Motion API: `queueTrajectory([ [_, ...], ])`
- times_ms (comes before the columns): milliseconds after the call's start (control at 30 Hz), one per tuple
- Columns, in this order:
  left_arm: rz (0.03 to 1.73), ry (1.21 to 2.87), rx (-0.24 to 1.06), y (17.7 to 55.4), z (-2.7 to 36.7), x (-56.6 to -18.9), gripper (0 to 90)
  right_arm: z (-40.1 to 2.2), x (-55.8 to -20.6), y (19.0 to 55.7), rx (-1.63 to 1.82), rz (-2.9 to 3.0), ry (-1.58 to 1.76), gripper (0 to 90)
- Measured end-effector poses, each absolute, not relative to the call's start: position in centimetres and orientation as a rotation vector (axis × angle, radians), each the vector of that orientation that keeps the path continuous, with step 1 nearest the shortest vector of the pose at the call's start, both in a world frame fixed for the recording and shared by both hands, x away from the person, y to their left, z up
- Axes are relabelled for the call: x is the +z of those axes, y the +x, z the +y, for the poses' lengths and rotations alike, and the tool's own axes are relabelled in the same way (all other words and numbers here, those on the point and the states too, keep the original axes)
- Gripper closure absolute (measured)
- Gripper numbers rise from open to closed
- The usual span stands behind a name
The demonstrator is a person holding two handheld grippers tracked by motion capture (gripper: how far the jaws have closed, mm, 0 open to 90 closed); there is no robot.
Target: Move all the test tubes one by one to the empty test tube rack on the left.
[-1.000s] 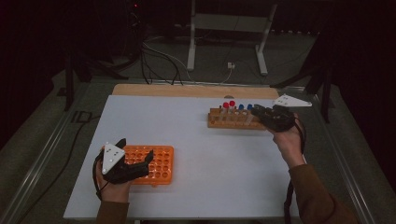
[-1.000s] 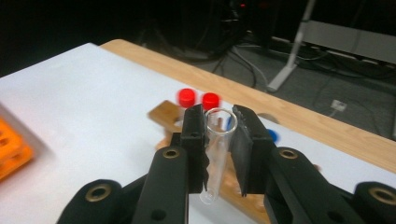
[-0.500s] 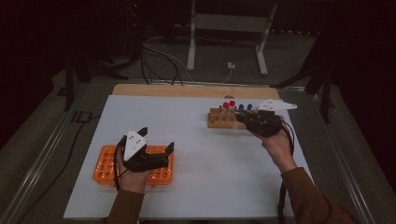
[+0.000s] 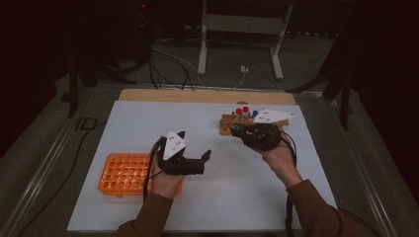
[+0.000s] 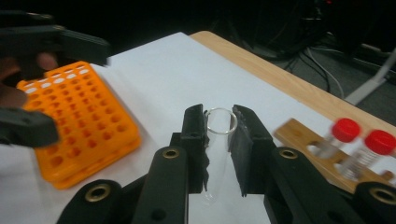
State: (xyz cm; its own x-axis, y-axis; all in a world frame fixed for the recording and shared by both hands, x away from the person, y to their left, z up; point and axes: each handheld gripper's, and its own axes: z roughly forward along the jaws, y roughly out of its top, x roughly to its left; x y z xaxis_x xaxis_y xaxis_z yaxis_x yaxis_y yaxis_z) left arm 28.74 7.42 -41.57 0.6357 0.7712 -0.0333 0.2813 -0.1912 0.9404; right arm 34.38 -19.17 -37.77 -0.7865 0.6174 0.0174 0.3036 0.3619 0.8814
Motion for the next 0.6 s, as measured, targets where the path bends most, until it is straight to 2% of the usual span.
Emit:
queueTrajectory([
  [133,0.831,1.801,0.504,29.2,5.9,-41.6,9.9,-18.1,-37.9,34.0,1.407,2.338,0.782,75.9],
  [267,0.809,1.828,0.509,29.3,4.9,-41.7,15.0,-17.4,-37.9,33.7,1.415,2.358,0.76,75.9],
  [367,0.81,1.846,0.515,29.5,4.2,-41.9,28.3,-16.6,-38.1,33.4,1.425,2.381,0.74,75.9],
  [500,0.79,1.851,0.491,29.7,3.8,-42.0,50.7,-16.0,-38.2,33.2,1.439,2.402,0.718,75.9],
  [600,0.78,1.854,0.467,29.7,3.7,-42.0,61.6,-15.7,-38.3,33.1,1.442,2.411,0.714,75.9],
])
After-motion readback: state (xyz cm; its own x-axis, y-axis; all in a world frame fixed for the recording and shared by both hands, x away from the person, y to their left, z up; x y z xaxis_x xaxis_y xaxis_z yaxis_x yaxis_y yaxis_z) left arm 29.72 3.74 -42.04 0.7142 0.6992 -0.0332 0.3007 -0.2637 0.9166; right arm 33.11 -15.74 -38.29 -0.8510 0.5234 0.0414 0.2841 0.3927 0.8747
